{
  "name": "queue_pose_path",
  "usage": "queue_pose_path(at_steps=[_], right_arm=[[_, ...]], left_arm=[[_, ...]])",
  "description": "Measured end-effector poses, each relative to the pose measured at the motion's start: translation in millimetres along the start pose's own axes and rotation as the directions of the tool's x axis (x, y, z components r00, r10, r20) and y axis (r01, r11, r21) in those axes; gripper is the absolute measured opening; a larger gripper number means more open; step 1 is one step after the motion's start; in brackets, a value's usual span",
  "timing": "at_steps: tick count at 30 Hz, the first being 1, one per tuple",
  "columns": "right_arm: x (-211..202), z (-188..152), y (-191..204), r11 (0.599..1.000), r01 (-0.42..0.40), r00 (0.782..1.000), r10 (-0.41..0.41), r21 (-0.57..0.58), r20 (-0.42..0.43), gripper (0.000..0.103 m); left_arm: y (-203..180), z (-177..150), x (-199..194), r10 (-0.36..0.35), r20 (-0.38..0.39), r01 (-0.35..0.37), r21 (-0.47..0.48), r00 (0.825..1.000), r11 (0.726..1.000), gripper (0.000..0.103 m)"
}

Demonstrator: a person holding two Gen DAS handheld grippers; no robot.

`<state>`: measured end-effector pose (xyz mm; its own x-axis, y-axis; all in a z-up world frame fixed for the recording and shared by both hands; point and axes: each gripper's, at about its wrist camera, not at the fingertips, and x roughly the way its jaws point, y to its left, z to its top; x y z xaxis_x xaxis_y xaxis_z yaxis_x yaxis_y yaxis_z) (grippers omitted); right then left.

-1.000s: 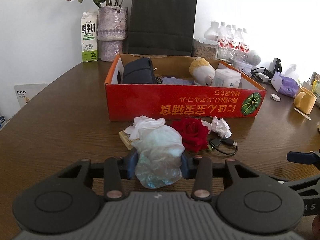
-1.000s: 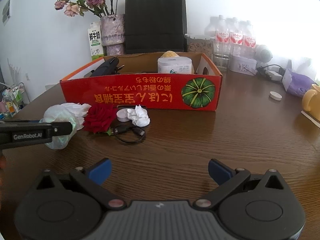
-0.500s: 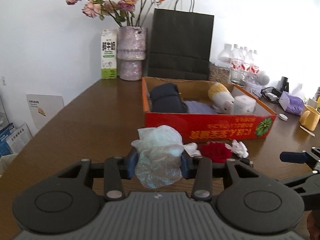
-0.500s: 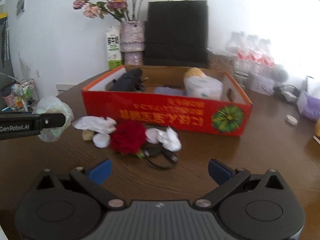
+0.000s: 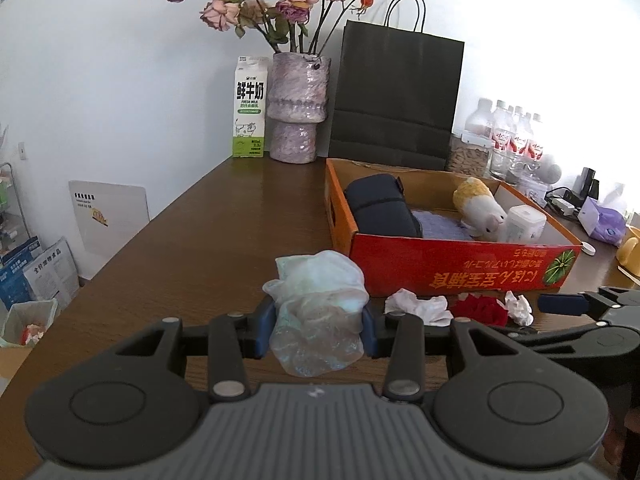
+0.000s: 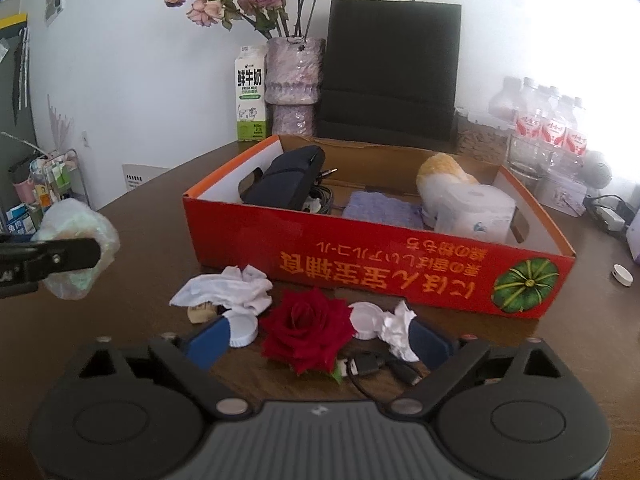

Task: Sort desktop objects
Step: 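Grasp the red rose with the right gripper while the left holds the plastic bag, then carry the plastic bag and red rose over the cardboard box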

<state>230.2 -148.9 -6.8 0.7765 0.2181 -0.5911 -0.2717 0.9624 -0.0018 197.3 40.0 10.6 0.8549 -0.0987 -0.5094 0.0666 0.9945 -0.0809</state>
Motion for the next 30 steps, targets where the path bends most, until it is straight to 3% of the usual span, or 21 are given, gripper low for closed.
queue_pose_path(at_steps=[18,30], right_arm=[[23.2,0.1,8.5,1.000,-0.015,0.999,0.015,-0.016,-0.038,0.043],[8.9,1.3,7.0,0.999,-0.031,0.999,0.031,-0.008,-0.006,0.032]], left_arm=[[2.7,-4.9,17.3,-0.007,-0.042,0.007,0.003,0.999,1.000,0.042],[-1.8,1.6,7.7,-0.018,-0.012,0.019,0.016,1.000,1.000,0.042]])
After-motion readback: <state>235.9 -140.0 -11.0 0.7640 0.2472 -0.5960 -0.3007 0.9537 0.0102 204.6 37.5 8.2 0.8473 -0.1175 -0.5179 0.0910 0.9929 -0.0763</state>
